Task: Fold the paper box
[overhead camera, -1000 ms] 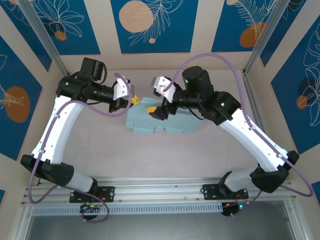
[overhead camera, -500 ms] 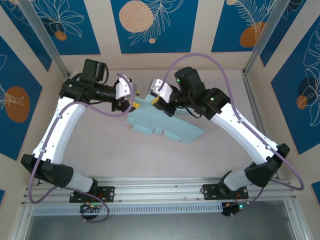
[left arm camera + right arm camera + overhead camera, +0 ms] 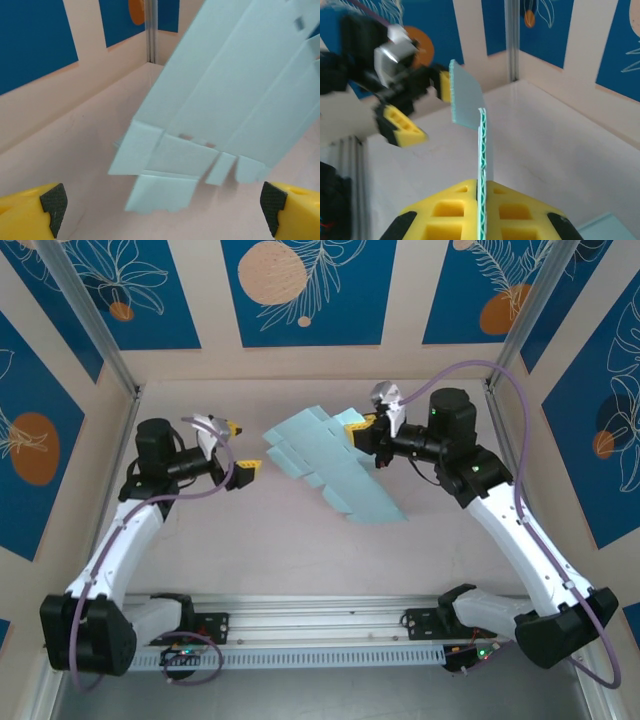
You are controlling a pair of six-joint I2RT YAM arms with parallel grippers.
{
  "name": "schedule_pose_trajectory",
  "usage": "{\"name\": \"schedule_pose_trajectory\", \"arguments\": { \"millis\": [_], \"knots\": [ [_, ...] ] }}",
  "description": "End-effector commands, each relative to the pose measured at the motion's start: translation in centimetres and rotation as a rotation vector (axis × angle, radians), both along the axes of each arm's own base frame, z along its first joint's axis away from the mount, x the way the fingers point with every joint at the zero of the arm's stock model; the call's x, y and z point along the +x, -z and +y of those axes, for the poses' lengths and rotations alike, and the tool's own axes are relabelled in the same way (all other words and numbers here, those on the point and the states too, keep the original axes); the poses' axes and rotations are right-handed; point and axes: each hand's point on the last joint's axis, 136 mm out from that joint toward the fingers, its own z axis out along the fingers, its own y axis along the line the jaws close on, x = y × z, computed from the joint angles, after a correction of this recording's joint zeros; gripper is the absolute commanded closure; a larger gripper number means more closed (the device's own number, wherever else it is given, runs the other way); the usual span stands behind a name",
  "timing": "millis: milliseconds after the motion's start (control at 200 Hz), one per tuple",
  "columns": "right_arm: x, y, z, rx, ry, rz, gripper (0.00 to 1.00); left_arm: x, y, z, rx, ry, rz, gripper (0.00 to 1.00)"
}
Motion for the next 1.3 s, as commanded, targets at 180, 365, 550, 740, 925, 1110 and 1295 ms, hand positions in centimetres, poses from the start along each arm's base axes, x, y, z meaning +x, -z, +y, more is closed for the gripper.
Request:
{"name": "schedule_pose_trajectory", "arguments": {
  "millis": [180,365,550,740,925,1110,1295],
  "knots": [
    [-1.6,-1.2,0.5,0.173,-0.177,0.140,1.00,1.2,-7.2,-1.6,-0.049,0.194,-0.117,0.01],
    [-0.5,0.1,1.1,0.202,-0.204,0.194,1.00,-1.6,-8.2,-2.9,-0.036,0.438,-0.051,0.11],
    [0.6,0.7,1.6,0.227,-0.211,0.225,1.00,-2.3,-6.6,-4.7,0.060,0.479,-0.028,0.23],
    [0.9,0.6,1.7,0.236,-0.218,0.226,1.00,-0.4,-4.5,-5.7,0.141,0.392,-0.016,0.25],
    [0.6,0.5,1.9,0.240,-0.235,0.225,1.00,0.8,-4.2,-6.2,0.159,0.374,-0.004,0.26],
    [1.2,1.2,1.7,0.234,-0.199,0.229,1.00,0.1,-4.2,-6.8,0.163,0.421,0.023,0.64],
    [2.1,3.0,1.4,0.216,-0.136,0.271,1.00,0.3,-3.9,-6.4,0.229,0.373,0.016,1.00]
  ]
}}
